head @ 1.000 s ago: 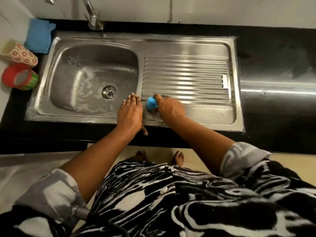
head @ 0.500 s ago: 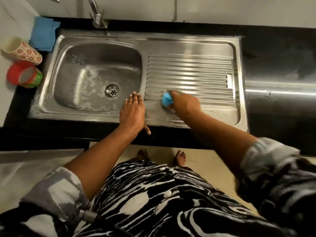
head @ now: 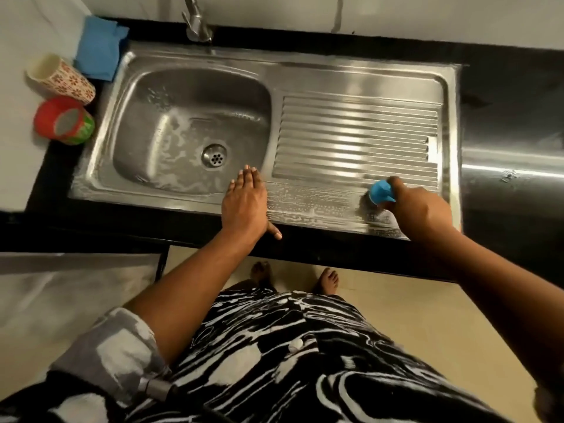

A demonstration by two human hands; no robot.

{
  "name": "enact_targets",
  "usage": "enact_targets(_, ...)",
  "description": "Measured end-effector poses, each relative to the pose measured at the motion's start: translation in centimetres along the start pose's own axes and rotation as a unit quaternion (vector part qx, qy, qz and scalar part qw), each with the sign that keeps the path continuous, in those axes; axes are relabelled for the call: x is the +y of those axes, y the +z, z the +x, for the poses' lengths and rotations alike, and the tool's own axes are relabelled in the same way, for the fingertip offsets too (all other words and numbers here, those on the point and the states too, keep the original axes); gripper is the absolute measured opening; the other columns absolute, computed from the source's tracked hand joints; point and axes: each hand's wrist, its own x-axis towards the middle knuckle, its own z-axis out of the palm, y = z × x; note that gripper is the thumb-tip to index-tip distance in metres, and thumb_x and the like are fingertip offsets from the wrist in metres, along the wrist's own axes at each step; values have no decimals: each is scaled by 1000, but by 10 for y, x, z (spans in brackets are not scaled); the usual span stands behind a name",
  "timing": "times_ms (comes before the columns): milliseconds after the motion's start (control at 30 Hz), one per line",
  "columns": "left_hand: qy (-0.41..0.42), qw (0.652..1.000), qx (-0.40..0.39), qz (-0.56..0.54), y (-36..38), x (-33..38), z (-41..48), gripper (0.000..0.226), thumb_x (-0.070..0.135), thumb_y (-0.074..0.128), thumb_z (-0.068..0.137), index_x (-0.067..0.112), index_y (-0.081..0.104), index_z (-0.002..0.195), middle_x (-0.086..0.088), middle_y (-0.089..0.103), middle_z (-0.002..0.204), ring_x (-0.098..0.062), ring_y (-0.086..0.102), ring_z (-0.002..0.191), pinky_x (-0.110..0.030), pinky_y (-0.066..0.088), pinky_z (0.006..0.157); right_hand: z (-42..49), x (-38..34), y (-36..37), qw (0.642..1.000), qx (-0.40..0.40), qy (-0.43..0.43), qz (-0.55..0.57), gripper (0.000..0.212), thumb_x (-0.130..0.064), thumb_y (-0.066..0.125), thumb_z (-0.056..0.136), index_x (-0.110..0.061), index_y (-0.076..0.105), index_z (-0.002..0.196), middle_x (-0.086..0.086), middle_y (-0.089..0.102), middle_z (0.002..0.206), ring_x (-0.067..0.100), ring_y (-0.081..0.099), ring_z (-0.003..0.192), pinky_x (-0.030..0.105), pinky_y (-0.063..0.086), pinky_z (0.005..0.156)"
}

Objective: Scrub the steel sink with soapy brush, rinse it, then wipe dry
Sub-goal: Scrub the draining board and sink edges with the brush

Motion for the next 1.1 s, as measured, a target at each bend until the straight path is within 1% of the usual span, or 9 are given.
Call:
enact_targets(133,-15,1000,5,-11,2,-3,-3,179,79,90,33,0,0,166,-19,5,176,-30,9,164,-41,13,133,46,-108,1,997,-4,-82,16,46,-45,61,97,-28,47,137,16,69,112,41,67,98,39,42,68)
enact_targets(267,-27,999,16,-14,4,-4,-4,177,80,90,35,0,2,166,-18,10,176,-28,11,163,-41,14,133,57,-211,2,985,-15,-168,-23,40,-32,54,102,-20,44,140,13,69,115,37,69,98,40,44,67)
enact_targets(333,-32,999,14,-11,4,-3,-4,178,80,89,34,0,2,166,-18,10,176,-28,11,163,-41,14,133,57,-201,4,983,-13,-180,-17,40,-29,52,103,-22,44,142,15,69,114,38,69,97,40,46,68)
enact_targets(433,-37,999,13,-13,4,-5,-3,180,82,88,32,-1,0,166,-19,8,176,-29,11,163,-41,14,133,49,-129,4,990,-16,-134,26,52,-44,59,99,-35,40,147,16,68,119,40,68,100,41,50,73)
enact_targets(600,-40,999,22,-9,6,-6,-5,181,86,83,31,-2,2,166,-21,11,175,-30,14,163,-41,16,133,19,-34,-7,998,-4,-60,0,50,-46,54,102,-30,37,146,21,68,108,42,66,89,40,43,65)
enact_targets(800,-49,998,27,-23,6,-5,-9,177,84,87,35,0,3,166,-20,11,175,-30,14,163,-42,17,133,54,-162,8,989,-7,-146,9,45,-42,56,100,-25,44,140,16,70,109,40,69,94,39,46,67)
enact_targets(900,-56,997,30,-35,6,-5,-11,172,81,90,38,1,8,166,-20,15,175,-30,18,162,-42,19,132,63,-229,10,983,-6,-185,-3,34,-28,51,103,-19,47,136,13,70,114,38,69,100,40,43,67)
enact_targets(967,-64,997,25,-35,5,-3,-12,172,81,90,37,1,9,166,-20,16,174,-31,20,161,-43,21,131,66,-220,13,982,1,-189,-1,33,-25,50,103,-21,47,136,13,71,113,39,69,99,40,46,68)
enact_targets(1100,-59,998,13,-29,2,-1,-9,176,82,89,35,0,6,166,-20,13,175,-31,18,162,-43,22,131,54,-108,15,991,11,-126,50,47,-42,59,98,-38,40,141,14,71,111,40,70,93,42,55,72)
